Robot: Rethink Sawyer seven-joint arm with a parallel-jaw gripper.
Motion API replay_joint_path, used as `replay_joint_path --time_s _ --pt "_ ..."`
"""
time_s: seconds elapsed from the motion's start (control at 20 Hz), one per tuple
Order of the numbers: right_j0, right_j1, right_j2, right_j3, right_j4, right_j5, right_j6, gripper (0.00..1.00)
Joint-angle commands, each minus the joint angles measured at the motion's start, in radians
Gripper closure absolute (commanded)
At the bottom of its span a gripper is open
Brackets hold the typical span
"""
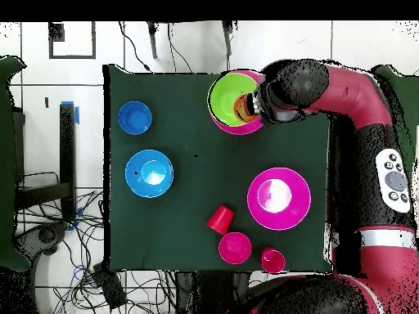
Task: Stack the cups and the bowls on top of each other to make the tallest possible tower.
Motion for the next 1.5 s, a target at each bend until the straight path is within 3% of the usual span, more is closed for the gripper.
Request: replay_joint_path --time_s 0.05,0.25,0.45,0.85,1.5 --pt "0.031 0.032 0.000 -0.046 0.000 0.071 -0.058 1.00" --pt "0.036 0.035 -0.004 -0.025 -0.004 0.038 -0.046 1.00" --pt "0.037 0.005 -0.014 0.076 -0.003 -0.056 0.011 1.00" --pt "0.057 -0.011 -0.016 0.092 0.010 -0.045 0.044 1.00" --pt "0.075 0.038 -0.019 -0.017 -0.013 -0.008 0.002 1.00"
